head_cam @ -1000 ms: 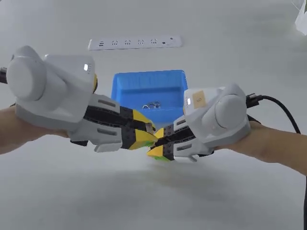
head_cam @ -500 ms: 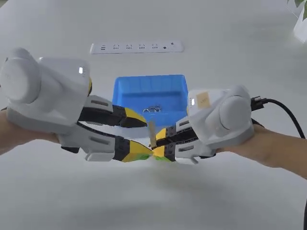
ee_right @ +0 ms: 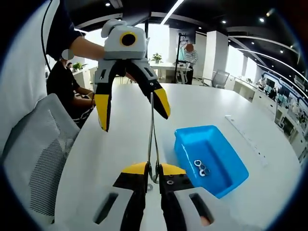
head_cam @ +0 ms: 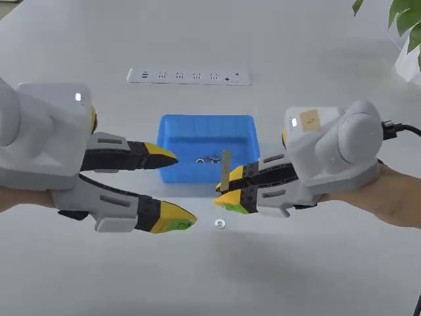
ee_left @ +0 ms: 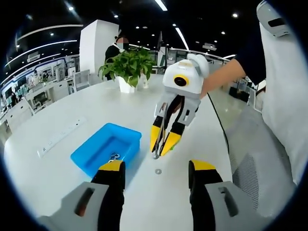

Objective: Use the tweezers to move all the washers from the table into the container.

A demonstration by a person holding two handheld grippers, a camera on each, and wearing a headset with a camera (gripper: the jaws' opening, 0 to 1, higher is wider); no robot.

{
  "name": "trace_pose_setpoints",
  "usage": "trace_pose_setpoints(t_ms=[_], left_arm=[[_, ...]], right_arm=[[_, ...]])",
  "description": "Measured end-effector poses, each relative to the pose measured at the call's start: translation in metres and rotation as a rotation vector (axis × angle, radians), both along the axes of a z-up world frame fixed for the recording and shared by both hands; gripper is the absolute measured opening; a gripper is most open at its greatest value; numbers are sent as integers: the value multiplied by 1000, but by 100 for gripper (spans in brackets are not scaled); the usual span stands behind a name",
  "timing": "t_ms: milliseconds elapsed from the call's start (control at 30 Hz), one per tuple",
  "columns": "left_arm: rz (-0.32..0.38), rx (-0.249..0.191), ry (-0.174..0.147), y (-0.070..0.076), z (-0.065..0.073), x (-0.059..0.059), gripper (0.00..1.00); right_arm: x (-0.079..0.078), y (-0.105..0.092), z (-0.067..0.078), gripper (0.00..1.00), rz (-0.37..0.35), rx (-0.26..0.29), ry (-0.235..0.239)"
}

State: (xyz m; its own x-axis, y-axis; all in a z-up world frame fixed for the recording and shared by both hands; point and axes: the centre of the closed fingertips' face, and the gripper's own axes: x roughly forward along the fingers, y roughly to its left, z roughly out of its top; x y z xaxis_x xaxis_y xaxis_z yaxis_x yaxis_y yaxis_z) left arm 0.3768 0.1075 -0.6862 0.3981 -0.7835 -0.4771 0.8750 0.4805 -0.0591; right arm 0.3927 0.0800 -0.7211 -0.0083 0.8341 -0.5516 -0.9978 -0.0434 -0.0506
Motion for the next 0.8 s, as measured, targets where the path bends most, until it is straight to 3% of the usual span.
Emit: trace_pose_setpoints(t_ms=[67,167,367,433,500,533,667,800], left_arm=[[39,-28,-15,4,4,3,56],[59,-50,-11,8,7,3,55],[69,-31,-30,14,5,1,54],[87,-44,-25,16,4,0,53],[112,-15,-10,22,-2,1,52],[105,2,-18,24,-5,0,51],[124,-17,7,30,-7,-1,54],[127,-32,37,30,-6,-6,65]], right_arm=[[1,0,6,10,3,4,-14],[5,1,17,10,9,9,-31],[20,6,31,10,2,18,-64],[28,9,35,10,-5,25,-80],[35,11,39,10,-12,36,-89],[40,13,41,10,-17,41,-92],[57,18,40,10,-10,31,-112],[74,22,27,10,-10,18,-114]])
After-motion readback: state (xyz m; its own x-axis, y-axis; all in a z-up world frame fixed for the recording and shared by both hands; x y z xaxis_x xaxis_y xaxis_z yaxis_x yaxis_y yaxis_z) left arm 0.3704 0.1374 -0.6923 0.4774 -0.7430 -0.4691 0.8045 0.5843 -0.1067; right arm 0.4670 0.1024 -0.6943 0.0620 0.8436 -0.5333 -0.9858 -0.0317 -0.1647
